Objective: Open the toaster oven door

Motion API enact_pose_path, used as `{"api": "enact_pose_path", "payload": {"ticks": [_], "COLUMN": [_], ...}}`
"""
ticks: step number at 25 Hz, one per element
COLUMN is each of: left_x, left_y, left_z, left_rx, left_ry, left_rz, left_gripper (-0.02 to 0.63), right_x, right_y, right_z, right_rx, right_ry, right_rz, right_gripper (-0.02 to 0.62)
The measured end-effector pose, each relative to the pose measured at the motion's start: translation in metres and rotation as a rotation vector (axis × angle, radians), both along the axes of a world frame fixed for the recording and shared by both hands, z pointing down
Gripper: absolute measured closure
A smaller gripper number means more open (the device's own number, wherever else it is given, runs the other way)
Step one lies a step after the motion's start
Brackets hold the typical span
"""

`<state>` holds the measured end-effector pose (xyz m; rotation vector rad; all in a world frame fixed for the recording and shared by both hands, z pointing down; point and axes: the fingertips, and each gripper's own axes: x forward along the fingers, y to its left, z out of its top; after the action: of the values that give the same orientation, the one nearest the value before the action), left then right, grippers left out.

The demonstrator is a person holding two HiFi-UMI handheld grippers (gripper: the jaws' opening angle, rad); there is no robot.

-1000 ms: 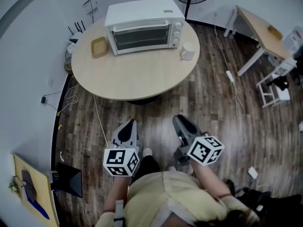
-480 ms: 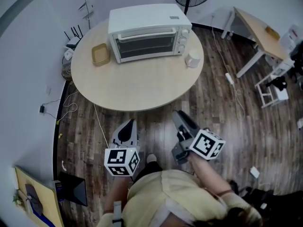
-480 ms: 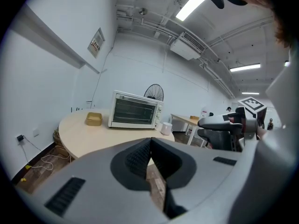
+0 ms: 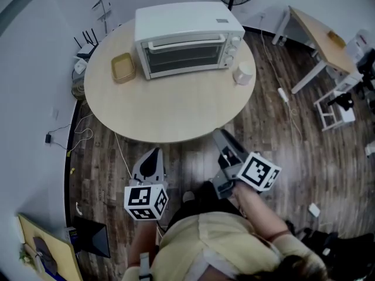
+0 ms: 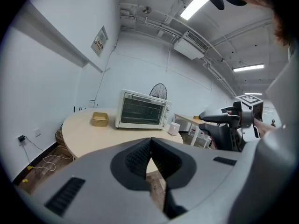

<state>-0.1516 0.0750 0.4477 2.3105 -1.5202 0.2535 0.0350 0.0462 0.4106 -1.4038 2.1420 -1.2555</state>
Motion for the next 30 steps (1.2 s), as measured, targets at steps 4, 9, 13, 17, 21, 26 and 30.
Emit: {"api": "enact_pose_path", "payload": {"ticks": [4, 9, 13, 17, 21, 26, 30], "left_x": [0.0, -0.001, 0.004, 0.012, 0.019, 0.023, 0.023], "left_y": [-0.016, -0.053, -0.086, -0.117, -0.141, -0.165, -0.183], "left_z": [-0.001, -0.01, -0.016, -0.022, -0.025, -0.03, -0.034], "left_rx": [0.0, 0.016, 0.023, 0.029, 0.027, 0.033, 0.041], "left_ry": [0.0, -0.008, -0.01, -0.009, -0.012, -0.011, -0.009], "left_rz": [-0.02, -0.073, -0.104, -0.13, -0.148, -0.18, -0.211], "left_gripper": [0.604, 0.604, 0.604, 0.604, 0.604, 0.604, 0.604], "right_x": [0.001, 0.003, 0.009, 0.012, 0.022, 0.02, 0.024], "right_y": [-0.028, -0.076, -0.117, -0.153, -0.183, -0.216, -0.24], "right_z": [-0.001, -0.01, -0.013, -0.02, -0.02, -0.033, -0.037], "right_rx": [0.011, 0.023, 0.024, 0.027, 0.019, 0.044, 0.042], "right_ry": [-0.024, -0.094, -0.108, -0.134, -0.092, -0.169, -0.164], "right_rz": [0.006, -0.01, -0.026, -0.05, -0.06, -0.091, -0.098], "right_gripper": [0.46, 0.46, 0.46, 0.46, 0.46, 0.46, 0.46]}}
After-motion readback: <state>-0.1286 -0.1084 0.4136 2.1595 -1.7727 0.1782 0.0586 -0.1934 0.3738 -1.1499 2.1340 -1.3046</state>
